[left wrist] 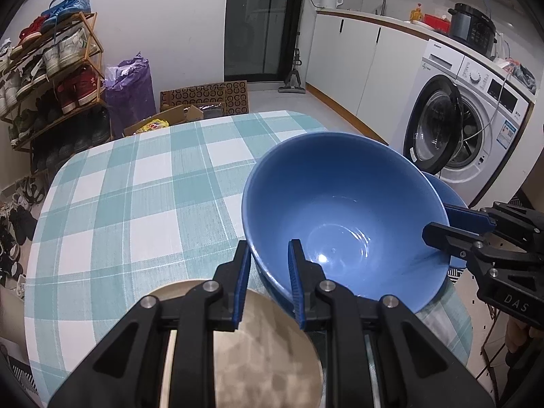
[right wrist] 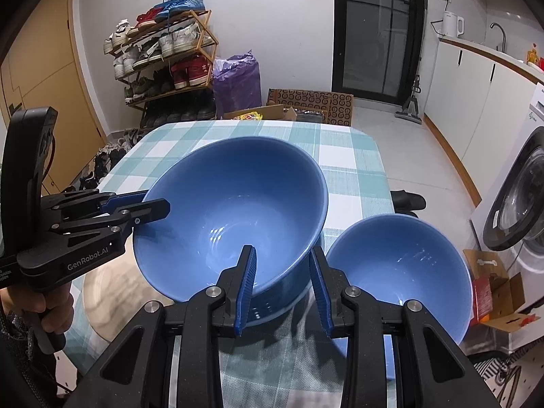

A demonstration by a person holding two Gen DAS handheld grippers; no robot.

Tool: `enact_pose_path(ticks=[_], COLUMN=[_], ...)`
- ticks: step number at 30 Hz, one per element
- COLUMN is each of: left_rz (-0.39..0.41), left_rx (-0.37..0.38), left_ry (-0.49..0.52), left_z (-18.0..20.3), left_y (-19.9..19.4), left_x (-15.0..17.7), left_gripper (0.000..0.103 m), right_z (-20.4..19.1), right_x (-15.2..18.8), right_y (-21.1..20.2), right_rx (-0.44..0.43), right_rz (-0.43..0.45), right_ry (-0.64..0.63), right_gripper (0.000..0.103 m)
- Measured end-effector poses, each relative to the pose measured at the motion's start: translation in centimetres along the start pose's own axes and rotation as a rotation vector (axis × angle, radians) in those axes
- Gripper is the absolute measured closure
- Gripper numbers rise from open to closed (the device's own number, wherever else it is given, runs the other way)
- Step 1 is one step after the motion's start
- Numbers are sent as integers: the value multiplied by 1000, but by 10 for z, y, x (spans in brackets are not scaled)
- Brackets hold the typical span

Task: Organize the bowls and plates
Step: 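Carry the held blue bowl with both grippers toward the other blue bowl, then lower the blue bowl onto the cloth beside the other blue bowl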

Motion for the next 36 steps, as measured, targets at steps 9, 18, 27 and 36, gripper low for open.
enact_pose_path(ticks=[9, 18, 27, 36], left_rz=[-5, -14, -23, -29], left_rx=[-11, -11, -22, -31], left_ry=[12, 23, 33, 51], left_z=[0, 2, 3, 5], left_y=[1, 5, 8, 12], left_x=[6, 10, 12, 16], left_gripper=[83, 83, 83, 83], right_z=[-4, -2, -1, 0], right_x=[6, 11, 16, 19], right_y=[6, 12, 16, 19], right_rx=[12, 7, 7, 16], right_rz=[-22, -45, -68, -85], right_ry=[-12, 0, -5, -7], right_gripper=[70, 70, 70, 70])
Point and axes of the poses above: each gripper's, at about its wrist camera, not at the fingertips, and y roughly the way its jaws point, z to its right, x to its underside, the point moved 4 cm from there along y, roughly the way its jaws point, and after that the axes turned 7 degrees about -x, right-handed, at the moved point
